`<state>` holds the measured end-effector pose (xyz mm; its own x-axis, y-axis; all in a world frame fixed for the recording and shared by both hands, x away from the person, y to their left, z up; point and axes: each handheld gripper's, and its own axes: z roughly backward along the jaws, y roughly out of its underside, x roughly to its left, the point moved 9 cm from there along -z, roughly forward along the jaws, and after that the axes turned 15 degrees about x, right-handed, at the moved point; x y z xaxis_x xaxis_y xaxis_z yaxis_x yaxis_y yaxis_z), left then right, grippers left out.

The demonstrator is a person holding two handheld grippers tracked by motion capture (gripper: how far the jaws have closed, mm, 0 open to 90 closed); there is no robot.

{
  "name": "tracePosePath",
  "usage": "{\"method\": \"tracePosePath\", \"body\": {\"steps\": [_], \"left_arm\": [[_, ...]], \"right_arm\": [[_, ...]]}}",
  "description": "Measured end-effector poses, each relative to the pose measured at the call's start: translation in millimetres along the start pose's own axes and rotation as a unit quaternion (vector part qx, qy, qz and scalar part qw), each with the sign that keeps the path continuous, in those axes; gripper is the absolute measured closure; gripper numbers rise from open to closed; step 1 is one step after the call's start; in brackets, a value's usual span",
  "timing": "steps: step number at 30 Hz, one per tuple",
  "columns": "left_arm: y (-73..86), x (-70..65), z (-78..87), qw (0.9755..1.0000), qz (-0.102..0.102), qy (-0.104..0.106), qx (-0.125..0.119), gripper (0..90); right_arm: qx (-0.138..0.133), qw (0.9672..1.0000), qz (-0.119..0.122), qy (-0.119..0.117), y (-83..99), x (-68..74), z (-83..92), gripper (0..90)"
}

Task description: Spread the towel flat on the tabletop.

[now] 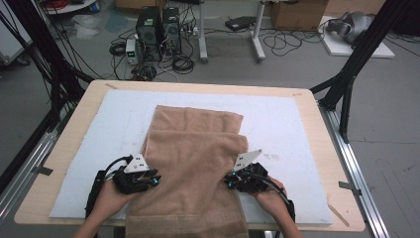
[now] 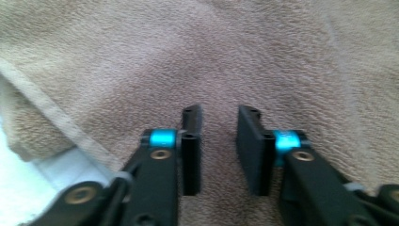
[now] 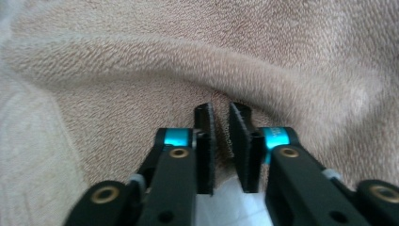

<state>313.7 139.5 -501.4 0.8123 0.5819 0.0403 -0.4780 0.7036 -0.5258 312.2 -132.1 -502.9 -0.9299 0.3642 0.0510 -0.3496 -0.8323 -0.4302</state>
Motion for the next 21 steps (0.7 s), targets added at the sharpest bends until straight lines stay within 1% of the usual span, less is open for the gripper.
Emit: {"method": "tracePosePath", "body": {"steps": [2,4,8,12,13,14,16,17,18,19,20,21], "left_arm": [[0.9,-2.1,1.2,0.9999,-0.007,-0.006,0.003,84.0],[2.0,-3.7,2.4,0.9999,-0.010,-0.010,0.003,85.6],[7.7,-7.9,7.7,0.9999,-0.013,-0.008,0.002,86.1],[16.2,-16.6,16.2,0.9998,-0.017,0.003,0.001,86.3],[18.6,-19.6,18.9,0.9998,-0.019,0.006,0.002,86.3],[20.5,-23.4,22.0,0.9997,-0.020,0.011,0.000,86.2],[23.0,-30.2,30.7,0.9994,-0.027,0.021,-0.007,86.1],[23.4,-32.7,35.4,0.9992,-0.028,0.027,-0.012,85.7],[23.1,-33.6,39.6,0.9991,-0.028,0.028,-0.016,84.2],[22.0,-32.8,42.9,0.9991,-0.028,0.028,-0.018,81.3],[19.8,-30.4,45.1,0.9991,-0.024,0.025,-0.023,77.3],[16.7,-26.3,46.1,0.9992,-0.021,0.019,-0.027,73.3]], "right_arm": [[0.003,1.0000,0.001,0.006,2.2,2.5,1.7,83.8],[0.007,0.9999,0.008,0.004,5.1,7.0,3.6,83.9],[0.008,0.9999,0.013,-0.002,15.6,19.2,10.9,84.0],[0.001,0.9997,0.022,-0.009,25.6,33.2,19.4,84.0],[0.000,0.9996,0.023,-0.015,27.1,38.0,21.8,84.0],[-0.001,0.9994,0.027,-0.020,27.9,42.6,24.0,84.0],[0.001,0.9989,0.041,-0.021,28.7,51.8,29.3,84.0],[0.000,0.9985,0.047,-0.027,28.2,57.1,33.1,83.7],[-0.007,0.9981,0.053,-0.029,26.0,60.9,37.4,82.5],[-0.016,0.9979,0.057,-0.027,22.7,62.3,42.0,79.7],[-0.024,0.9978,0.057,-0.026,19.3,62.2,46.9,76.1],[-0.034,0.9977,0.055,-0.020,15.0,59.3,50.8,71.3]]}}
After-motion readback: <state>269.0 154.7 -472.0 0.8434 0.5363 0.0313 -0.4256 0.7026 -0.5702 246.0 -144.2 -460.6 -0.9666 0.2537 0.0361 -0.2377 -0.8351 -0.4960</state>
